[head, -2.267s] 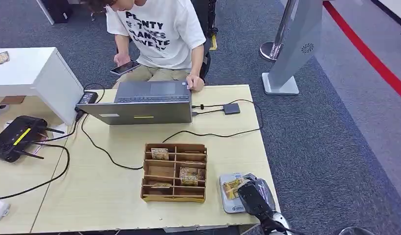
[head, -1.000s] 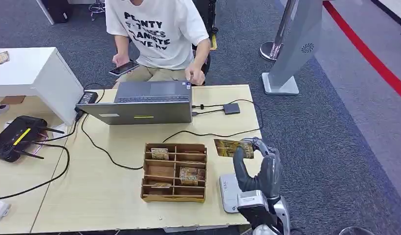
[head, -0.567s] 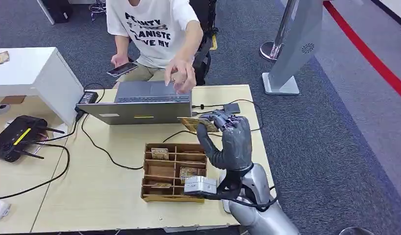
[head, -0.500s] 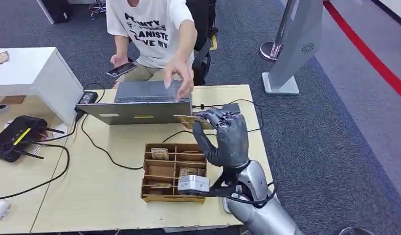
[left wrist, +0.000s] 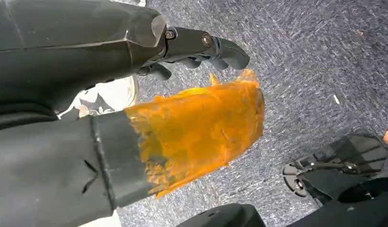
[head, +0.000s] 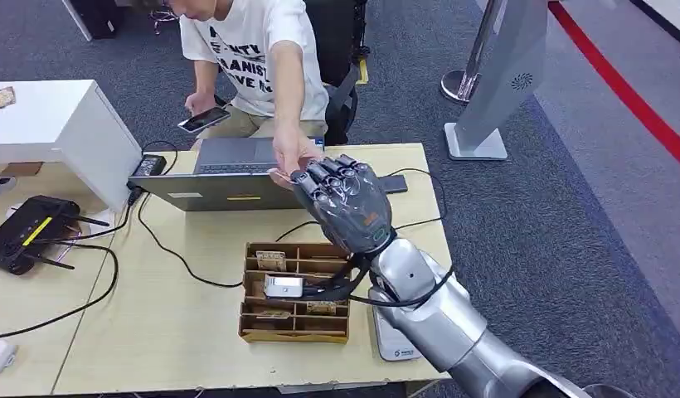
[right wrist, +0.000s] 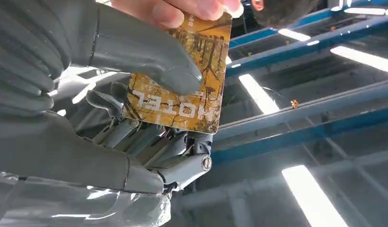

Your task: Pass the card to the sensor for recognition and then transmit it.

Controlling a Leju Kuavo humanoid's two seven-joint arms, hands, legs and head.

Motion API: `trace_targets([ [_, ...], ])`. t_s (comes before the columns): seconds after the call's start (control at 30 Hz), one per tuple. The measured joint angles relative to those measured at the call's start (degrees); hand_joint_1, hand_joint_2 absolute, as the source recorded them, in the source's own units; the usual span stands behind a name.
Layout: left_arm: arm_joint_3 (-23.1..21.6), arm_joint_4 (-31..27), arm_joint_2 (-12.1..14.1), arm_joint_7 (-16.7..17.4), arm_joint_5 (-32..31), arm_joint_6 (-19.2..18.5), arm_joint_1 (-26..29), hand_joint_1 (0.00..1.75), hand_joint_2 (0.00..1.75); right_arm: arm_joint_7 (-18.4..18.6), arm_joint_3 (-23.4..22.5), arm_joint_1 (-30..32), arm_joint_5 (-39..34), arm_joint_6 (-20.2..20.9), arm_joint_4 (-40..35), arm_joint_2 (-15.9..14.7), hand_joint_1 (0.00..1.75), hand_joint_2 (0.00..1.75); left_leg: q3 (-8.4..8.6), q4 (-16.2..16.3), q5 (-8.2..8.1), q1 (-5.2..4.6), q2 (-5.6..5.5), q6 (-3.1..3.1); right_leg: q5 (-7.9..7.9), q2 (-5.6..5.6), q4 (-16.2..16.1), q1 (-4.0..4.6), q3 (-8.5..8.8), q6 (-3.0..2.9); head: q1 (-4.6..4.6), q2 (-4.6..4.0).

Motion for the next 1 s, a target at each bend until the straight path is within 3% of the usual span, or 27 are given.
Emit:
trace_targets([
  [0.2,-0.9,0.0,0.0,0.0,-0.1,-0.1,-0.1,0.00,0.00,1.0,0.7,-1.4,2.6,-0.3,3.4,0.0,1.75,1.75,0.00,0.0,0.00,0.00,0.00,0.00,0.00,0.00,0.0,0.00,-0.01,0.00,0.00,0.00],
  [0.23,-0.9,0.0,0.0,0.0,-0.1,-0.1,-0.1,0.00,0.00,1.1,0.7,-1.6,2.7,-0.3,3.8,0.0,1.54,1.75,0.00,0.0,0.00,0.00,0.01,0.00,0.00,0.00,0.0,0.00,-0.01,0.00,0.00,0.00],
  [0.27,-0.9,0.0,0.0,0.0,-0.1,-0.1,-0.1,0.00,0.00,1.1,0.7,-1.7,2.7,-0.3,4.1,0.0,0.02,1.75,0.00,0.0,0.00,0.00,0.01,0.00,0.00,0.00,0.0,0.00,-0.01,0.00,0.00,0.00],
  [0.67,-1.3,0.0,0.0,0.0,0.6,-0.2,0.0,0.00,0.00,1.8,2.2,-0.9,3.7,-0.5,6.6,0.0,0.00,1.75,0.00,0.0,0.00,0.00,0.00,0.00,-0.01,0.01,0.0,0.00,-0.03,0.00,-0.02,0.00],
  [1.0,-1.3,0.0,0.0,-0.2,3.3,0.5,0.5,0.00,0.00,-3.9,2.3,8.2,-0.9,-0.6,-3.3,0.0,0.00,1.75,-0.03,0.0,-0.02,0.00,-0.01,0.00,-0.04,-0.01,0.0,0.00,-0.04,0.00,0.02,0.00],
])
